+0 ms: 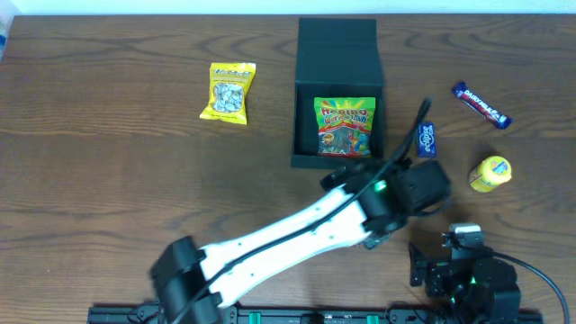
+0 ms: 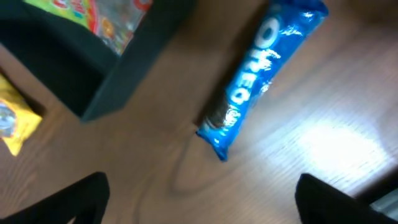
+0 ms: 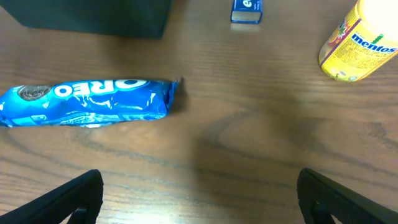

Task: Pack container
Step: 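Move the left gripper right and down to the blue Oreo pack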

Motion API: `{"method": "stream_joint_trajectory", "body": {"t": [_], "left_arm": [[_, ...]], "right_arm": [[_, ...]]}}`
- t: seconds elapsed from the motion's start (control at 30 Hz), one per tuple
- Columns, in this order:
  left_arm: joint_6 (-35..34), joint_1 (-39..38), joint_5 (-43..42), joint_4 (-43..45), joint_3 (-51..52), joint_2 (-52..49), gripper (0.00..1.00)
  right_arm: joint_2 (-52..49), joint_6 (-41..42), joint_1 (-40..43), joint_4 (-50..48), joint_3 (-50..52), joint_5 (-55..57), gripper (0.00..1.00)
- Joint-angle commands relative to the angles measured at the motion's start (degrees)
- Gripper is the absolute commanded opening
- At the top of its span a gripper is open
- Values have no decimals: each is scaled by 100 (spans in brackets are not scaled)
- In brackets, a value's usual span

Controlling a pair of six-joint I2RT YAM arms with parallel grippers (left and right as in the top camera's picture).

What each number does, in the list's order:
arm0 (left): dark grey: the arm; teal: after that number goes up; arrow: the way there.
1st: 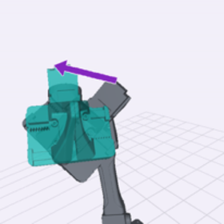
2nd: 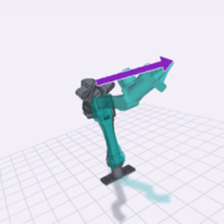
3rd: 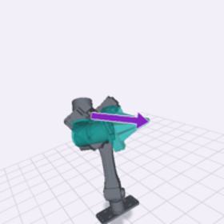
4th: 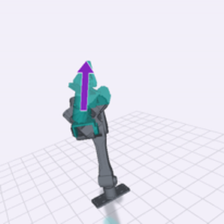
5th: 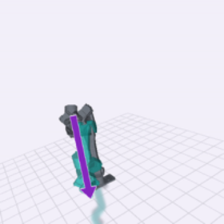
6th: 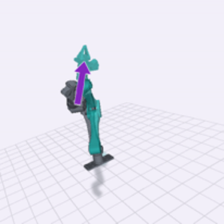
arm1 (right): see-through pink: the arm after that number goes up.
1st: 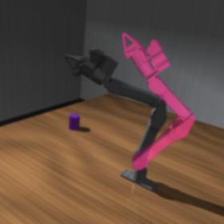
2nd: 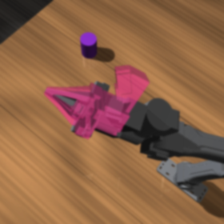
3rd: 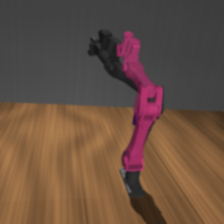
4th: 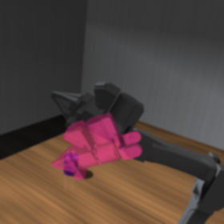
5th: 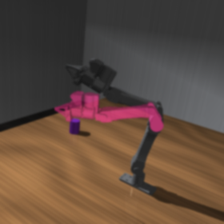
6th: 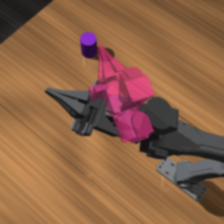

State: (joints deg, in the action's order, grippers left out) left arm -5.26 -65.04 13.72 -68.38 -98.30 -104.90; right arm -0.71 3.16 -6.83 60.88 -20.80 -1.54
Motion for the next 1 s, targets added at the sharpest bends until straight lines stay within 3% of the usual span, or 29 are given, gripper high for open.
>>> {"method": "stream_joint_trajectory", "body": {"t": [0.0, 0.27, 0.43, 0.97], "left_arm": [[313, 9, 457, 531, 879, 634, 95], [1506, 17, -391, 1832, 1908, 863, 95], [1558, 111, -538, 2284, 2140, 785, 95], [1860, 798, -1996, 2608, 2131, -284, 95]], "right_arm": [[33, -68, 55, 39, 39, -24, 99], [33, -68, 55, 39, 39, -22, 99], [33, -68, 55, 39, 39, -22, 99], [33, -68, 55, 39, 39, -24, 99]]}}
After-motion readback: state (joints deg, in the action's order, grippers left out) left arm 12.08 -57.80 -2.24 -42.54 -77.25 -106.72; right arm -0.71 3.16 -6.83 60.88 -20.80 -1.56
